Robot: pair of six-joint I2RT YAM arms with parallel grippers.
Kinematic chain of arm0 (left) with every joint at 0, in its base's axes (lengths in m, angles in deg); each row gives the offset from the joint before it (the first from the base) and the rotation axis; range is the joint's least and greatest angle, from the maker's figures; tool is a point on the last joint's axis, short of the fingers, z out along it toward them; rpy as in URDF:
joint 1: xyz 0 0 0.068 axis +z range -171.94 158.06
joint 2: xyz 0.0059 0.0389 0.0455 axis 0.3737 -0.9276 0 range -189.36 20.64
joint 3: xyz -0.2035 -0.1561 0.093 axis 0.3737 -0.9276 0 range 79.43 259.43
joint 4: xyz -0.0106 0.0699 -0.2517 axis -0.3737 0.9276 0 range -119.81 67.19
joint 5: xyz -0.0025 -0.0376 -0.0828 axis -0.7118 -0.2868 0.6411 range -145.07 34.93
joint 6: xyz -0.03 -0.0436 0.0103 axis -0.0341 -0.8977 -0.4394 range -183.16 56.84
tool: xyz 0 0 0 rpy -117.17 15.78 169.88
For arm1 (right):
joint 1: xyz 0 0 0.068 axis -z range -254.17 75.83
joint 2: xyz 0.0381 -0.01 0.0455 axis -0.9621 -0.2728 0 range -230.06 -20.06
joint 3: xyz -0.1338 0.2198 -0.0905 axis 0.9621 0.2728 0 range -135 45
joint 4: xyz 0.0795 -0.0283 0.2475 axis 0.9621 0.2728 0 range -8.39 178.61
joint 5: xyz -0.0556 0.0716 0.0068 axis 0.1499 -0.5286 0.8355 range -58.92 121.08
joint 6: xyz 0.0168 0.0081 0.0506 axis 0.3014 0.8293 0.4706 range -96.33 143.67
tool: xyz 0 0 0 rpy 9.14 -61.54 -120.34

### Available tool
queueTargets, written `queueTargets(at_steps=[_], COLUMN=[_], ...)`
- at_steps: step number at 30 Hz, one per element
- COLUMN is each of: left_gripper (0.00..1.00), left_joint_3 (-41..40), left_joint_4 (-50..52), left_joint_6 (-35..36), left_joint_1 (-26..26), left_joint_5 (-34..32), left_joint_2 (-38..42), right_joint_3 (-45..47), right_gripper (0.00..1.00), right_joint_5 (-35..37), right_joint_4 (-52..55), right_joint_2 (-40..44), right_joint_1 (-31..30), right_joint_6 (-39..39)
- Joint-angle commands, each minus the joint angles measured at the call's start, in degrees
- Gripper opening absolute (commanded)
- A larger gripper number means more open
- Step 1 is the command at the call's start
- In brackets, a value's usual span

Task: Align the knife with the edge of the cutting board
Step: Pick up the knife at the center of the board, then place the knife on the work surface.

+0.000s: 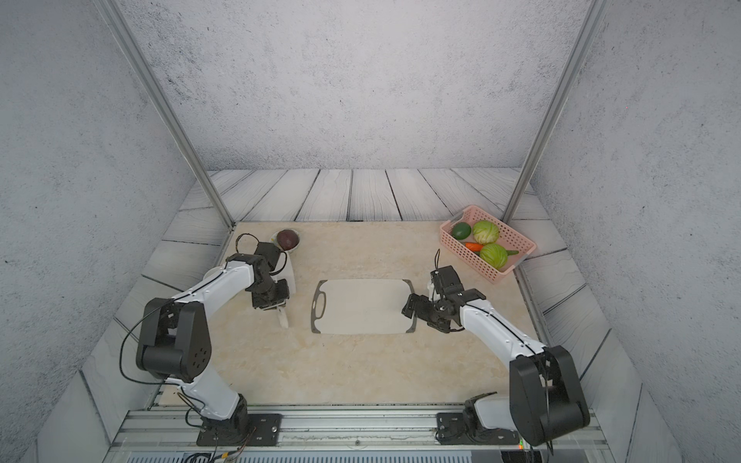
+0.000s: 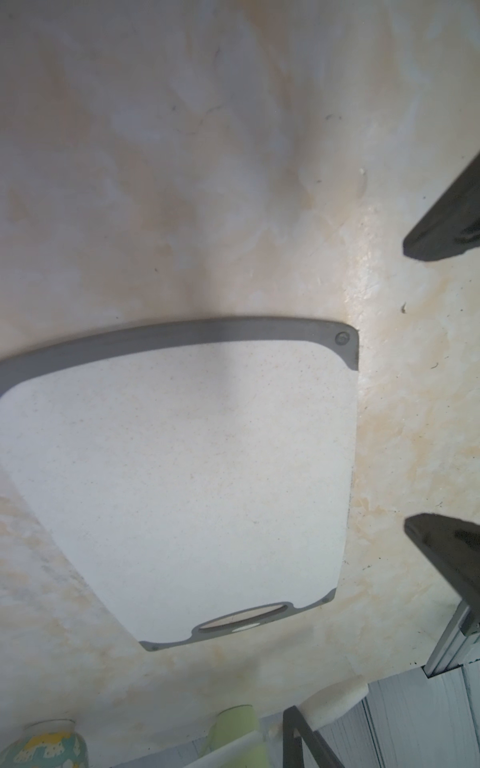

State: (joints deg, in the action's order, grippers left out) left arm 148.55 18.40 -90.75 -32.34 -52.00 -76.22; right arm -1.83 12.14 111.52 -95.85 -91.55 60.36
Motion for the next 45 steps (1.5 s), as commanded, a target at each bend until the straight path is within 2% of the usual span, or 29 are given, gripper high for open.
queueTargets(at_steps=[1, 14, 22, 33, 45], left_gripper=[0.0, 0.0, 0.0, 0.0, 0.0], left_joint_3=[0.5, 3.4, 6.1, 11.2, 17.9], left_joint_4=[1.2, 1.9, 1.7, 0.9, 0.8], left_joint_6=[-1.0, -4.0, -6.5, -10.5, -13.2], left_joint_1=[-1.4, -9.4, -15.3, -25.8, -33.8], left_joint_5=[-1.3, -2.5, -2.9, -3.9, -3.1], left_joint_2=[1.8, 3.7, 2.3, -4.0, -12.3], right_joint_3=[-0.1, 1.2, 2.7, 4.6, 6.0], right_gripper=[0.99, 0.99, 0.99, 0.99, 0.99], right_joint_5=[0.2, 1.6, 2.6, 1.1, 0.0], right_joint_4=[2.3, 3.3, 4.6, 5.3, 7.1], right_joint_2=[2.3, 7.8, 10.8, 12.8, 15.3], right_joint_1=[0.3, 1.2, 1.7, 1.9, 2.0], right_joint_6=[0.3, 1.7, 1.9, 1.7, 2.0])
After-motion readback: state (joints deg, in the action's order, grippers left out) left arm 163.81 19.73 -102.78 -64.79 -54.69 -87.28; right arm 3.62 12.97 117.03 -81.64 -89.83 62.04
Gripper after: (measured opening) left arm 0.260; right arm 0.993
